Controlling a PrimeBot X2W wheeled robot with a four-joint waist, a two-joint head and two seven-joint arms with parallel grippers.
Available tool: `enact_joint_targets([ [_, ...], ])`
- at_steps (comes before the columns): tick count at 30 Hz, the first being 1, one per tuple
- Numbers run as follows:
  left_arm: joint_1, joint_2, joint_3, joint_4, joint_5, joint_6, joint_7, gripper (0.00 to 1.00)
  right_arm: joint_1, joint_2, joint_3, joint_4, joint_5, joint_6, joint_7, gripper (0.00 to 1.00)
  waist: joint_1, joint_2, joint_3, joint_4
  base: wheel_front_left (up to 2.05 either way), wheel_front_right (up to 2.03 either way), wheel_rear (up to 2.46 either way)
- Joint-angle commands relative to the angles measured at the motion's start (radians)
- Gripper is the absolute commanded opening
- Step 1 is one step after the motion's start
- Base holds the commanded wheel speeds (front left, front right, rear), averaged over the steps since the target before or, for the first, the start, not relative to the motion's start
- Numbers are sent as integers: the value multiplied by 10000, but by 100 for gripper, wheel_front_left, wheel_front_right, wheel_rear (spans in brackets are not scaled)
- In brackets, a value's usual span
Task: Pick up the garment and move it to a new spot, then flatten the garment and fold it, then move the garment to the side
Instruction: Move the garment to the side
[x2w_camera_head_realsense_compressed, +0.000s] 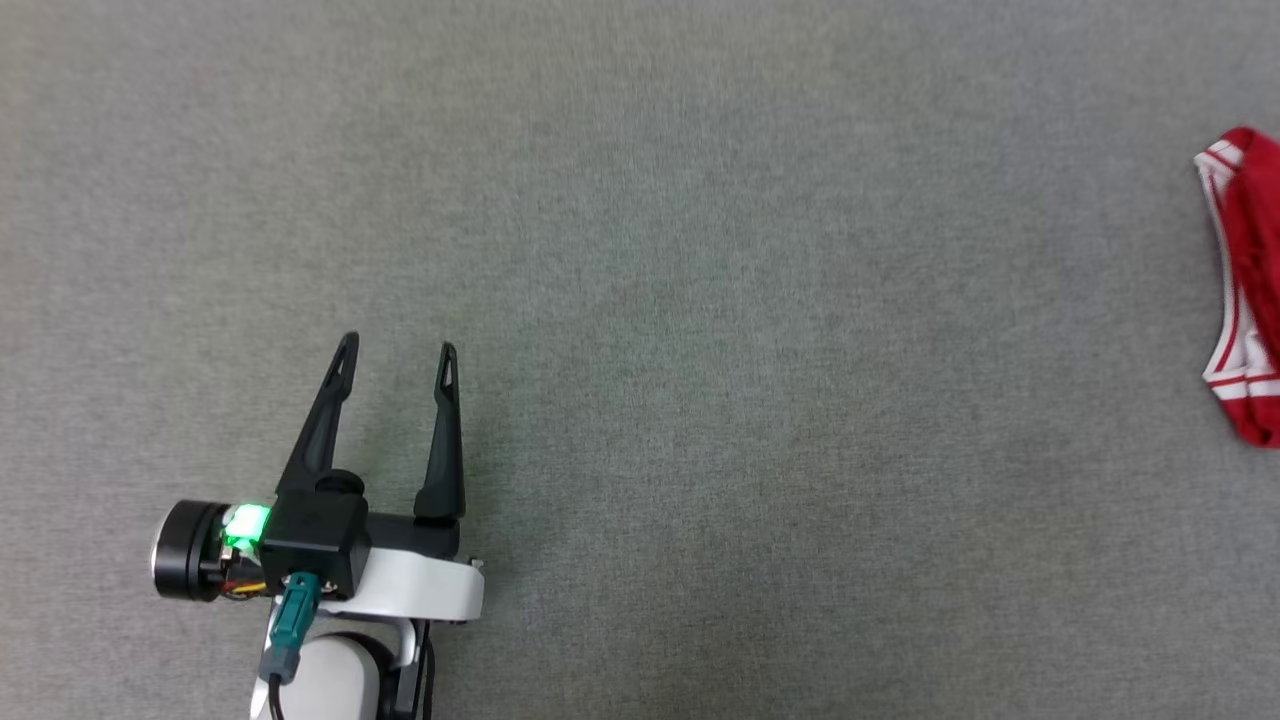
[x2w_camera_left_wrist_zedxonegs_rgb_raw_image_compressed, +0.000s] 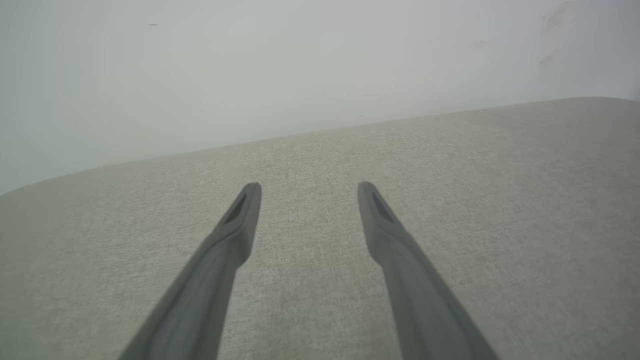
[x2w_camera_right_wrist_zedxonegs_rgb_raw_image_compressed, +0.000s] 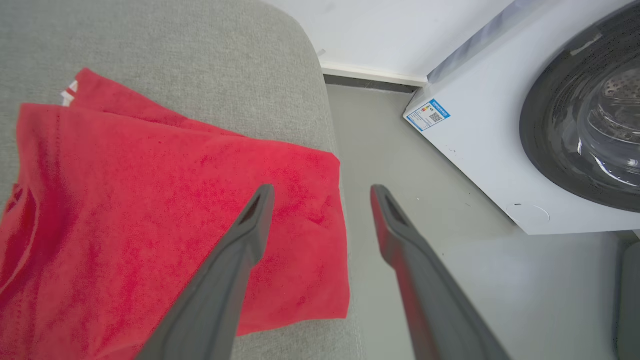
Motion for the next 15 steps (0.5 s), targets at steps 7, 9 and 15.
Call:
enact_joint_targets([
  [7,747,-63,61,207,-163,187,-21,100,642,764,-1156,-389,-1041,-16,-1953,100,-2,0,-1578,128,0,0,0],
  [9,960,-68,109,259,-191,195,-21,100,876,1055,-1458,-693,-1450,-16,-2507,100,-2,0,-1870,160,0,0,0],
  [15,1440,-54,219,445,-320,169,-21,100,1606,2434,-2379,-2240,-2450,-16,-4068,100,-2,0,-2536,405,0,0,0],
])
